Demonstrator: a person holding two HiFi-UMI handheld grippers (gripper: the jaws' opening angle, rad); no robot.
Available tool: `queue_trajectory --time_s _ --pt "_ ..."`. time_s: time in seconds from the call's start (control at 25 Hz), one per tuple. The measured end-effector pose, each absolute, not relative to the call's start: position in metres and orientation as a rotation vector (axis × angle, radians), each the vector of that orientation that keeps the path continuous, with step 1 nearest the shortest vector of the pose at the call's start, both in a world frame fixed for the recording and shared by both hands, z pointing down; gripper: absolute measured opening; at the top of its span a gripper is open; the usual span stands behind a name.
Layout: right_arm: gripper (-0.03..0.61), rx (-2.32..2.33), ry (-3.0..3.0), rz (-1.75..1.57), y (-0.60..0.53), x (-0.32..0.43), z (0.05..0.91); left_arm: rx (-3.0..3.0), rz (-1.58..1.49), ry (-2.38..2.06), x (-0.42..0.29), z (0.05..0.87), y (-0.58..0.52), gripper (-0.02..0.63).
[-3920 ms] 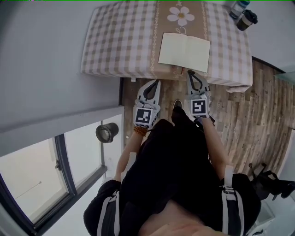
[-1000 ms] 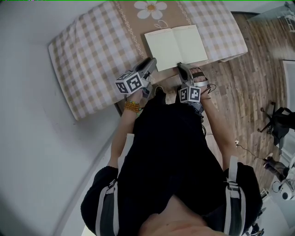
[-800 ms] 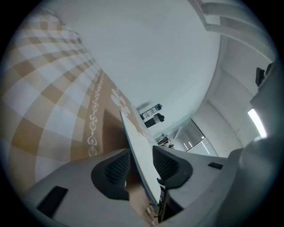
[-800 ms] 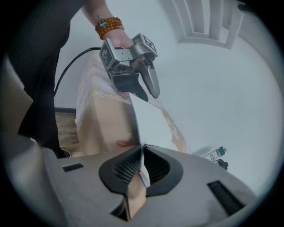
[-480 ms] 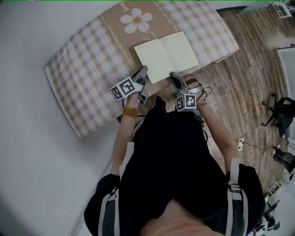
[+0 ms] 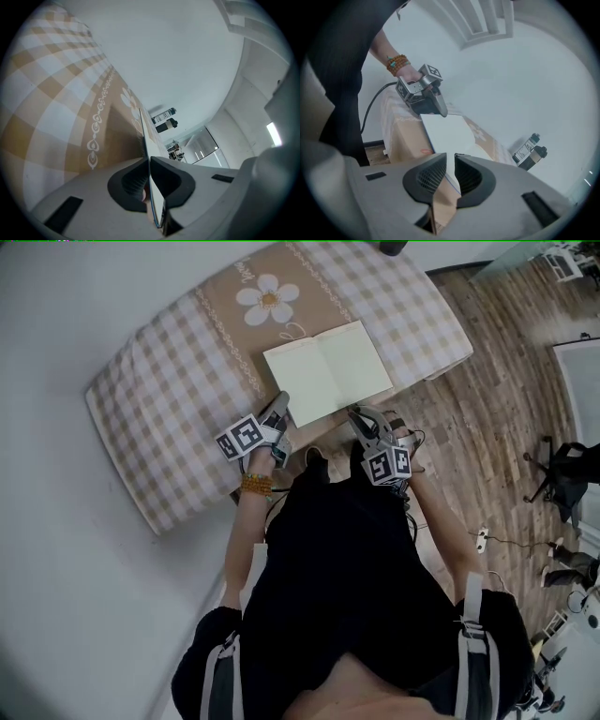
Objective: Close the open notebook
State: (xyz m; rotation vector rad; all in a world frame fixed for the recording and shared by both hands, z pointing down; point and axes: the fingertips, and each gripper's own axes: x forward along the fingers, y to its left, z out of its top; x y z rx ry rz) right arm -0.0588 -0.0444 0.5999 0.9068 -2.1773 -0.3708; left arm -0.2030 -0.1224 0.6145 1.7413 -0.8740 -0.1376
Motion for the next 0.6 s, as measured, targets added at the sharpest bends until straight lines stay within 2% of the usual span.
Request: queue_trajectory --time_s 0.6 --pt "0.058 1.083 -2.292 -0.268 -0.106 0.019 0.552 1.704 -0.299 -0.847 -0.200 0.608 -0.120 0.020"
